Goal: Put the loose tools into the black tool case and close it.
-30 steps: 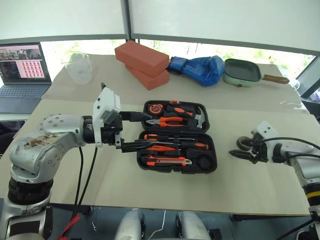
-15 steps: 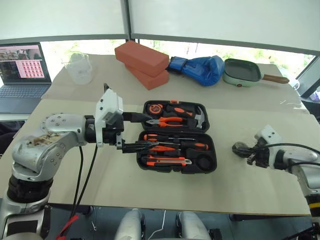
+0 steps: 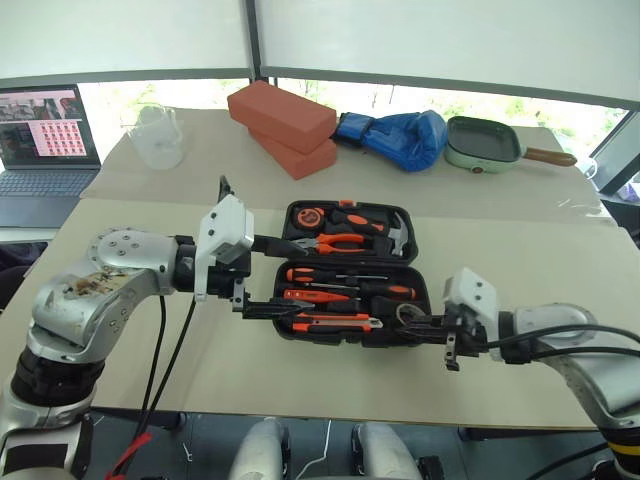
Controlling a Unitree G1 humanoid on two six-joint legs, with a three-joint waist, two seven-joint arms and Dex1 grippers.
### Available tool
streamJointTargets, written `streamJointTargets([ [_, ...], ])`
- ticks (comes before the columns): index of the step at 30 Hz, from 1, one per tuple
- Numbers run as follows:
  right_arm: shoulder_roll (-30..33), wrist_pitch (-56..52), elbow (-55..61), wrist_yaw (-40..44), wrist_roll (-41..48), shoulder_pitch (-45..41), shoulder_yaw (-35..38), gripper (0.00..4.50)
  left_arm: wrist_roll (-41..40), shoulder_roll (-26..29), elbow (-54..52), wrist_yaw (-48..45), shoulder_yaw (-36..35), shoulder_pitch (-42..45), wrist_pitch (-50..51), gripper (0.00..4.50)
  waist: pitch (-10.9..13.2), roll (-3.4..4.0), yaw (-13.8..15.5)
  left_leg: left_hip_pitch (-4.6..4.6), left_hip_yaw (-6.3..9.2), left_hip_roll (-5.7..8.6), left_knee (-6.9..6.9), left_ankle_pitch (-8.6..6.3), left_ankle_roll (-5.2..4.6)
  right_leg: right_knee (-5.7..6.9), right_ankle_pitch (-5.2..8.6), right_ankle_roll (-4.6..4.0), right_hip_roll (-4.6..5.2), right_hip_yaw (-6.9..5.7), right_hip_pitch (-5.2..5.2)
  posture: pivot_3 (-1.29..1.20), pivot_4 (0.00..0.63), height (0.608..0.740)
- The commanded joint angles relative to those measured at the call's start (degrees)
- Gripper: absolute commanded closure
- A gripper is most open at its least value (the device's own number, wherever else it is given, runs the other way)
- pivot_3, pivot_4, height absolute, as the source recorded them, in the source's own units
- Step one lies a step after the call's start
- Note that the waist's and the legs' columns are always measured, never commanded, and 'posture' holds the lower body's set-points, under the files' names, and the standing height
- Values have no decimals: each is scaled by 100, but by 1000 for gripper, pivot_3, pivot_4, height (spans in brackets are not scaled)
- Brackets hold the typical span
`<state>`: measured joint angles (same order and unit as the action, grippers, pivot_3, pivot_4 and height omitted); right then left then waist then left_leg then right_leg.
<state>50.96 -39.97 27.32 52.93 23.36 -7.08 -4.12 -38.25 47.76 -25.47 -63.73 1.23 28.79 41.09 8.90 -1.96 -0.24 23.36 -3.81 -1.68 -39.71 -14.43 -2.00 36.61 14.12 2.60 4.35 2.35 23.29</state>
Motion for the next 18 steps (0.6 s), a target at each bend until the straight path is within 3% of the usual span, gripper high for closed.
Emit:
streamJointTargets([
  [1, 235, 282, 139, 134, -229, 114, -69, 4093, 75, -2, -2, -8, -30, 86, -192, 0, 0, 0, 7, 0, 0, 0, 0, 0, 0, 0, 0, 0, 0, 0, 0, 0, 150, 738],
  [8, 252, 204, 595, 413, 495, 114, 570, 1750, 178, -23, 123, 10, -20, 64, -299, 0, 1, -1, 38, 1, 1, -1, 0, -1, -1, -4, 0, 0, -1, -2, -1, 0, 150, 738],
  [13, 375, -105, 416, 458, 1048, -56, 1289, 1750, 416, 15, 321, 137, -22, -52, -327, 0, 2, -3, 42, 0, 1, -2, 0, -1, -1, -5, 0, 0, -1, -2, -2, 0, 150, 738],
  [16, 426, 229, -761, 249, 592, -315, 1469, 1750, 1143, 200, 1097, 425, -50, -385, -715, 0, 2, -2, 38, -4, 0, -1, 1, -1, -1, -5, 0, 0, 0, -2, -5, 0, 150, 738],
  [17, 402, 365, -1171, 168, 423, -427, 1434, 2265, 1371, 228, 1381, 516, -76, -495, -912, 545, 1, -3, 23, -6, -2, -1, 1, -1, -1, -5, 0, 0, 0, 0, -5, 0, 150, 738],
  [18, 378, 499, -1474, 109, 267, -521, 1363, 2451, 1530, 253, 1584, 570, -91, -591, -1050, 712, 2, -3, 17, -10, -4, -2, 1, -1, -1, -6, 0, -2, -2, 0, -6, 0, 150, 738],
])
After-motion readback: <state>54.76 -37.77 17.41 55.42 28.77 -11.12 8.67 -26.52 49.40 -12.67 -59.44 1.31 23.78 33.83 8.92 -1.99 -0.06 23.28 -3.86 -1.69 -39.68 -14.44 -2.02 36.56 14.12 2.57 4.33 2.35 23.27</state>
